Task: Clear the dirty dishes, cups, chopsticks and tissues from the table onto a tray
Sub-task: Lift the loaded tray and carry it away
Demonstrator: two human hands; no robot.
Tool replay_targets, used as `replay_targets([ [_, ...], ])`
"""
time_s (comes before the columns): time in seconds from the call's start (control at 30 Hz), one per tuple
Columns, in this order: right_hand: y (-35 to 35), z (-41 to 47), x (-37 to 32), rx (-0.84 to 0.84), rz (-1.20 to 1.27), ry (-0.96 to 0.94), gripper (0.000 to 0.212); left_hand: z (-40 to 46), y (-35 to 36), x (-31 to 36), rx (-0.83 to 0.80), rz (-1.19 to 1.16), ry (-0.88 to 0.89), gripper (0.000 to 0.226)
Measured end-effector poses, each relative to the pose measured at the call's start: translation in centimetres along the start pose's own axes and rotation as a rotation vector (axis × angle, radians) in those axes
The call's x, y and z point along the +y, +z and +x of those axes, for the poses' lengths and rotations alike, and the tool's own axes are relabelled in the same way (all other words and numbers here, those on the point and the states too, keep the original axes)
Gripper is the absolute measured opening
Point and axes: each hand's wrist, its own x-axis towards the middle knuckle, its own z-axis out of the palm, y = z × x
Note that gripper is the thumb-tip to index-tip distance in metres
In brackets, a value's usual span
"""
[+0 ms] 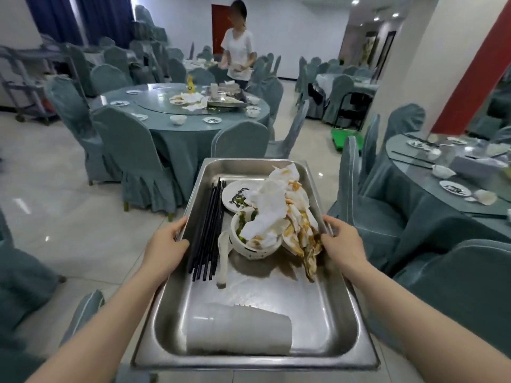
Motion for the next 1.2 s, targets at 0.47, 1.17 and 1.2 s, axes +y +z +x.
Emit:
replay_targets([
  [0.47, 16.1, 23.3, -10.8, -0.291, 0.092, -0.235, 0.049, 18.9, -5.4, -4.0, 0.282, 0.144, -0.186, 0.059],
  [1.17, 54.6, 57.1, -42.2, -0.729, 0.047, -0.616, 0.054, 53.5, -21.7, -13.4, 0.809, 0.19, -0.473, 0.059],
  [1.2, 57.1, 57.7, -44.1, -0.751, 0.049, -0.63, 0.055, 54.6, -23.3, -14.3, 0.825, 0.193, -0.488, 0.059],
])
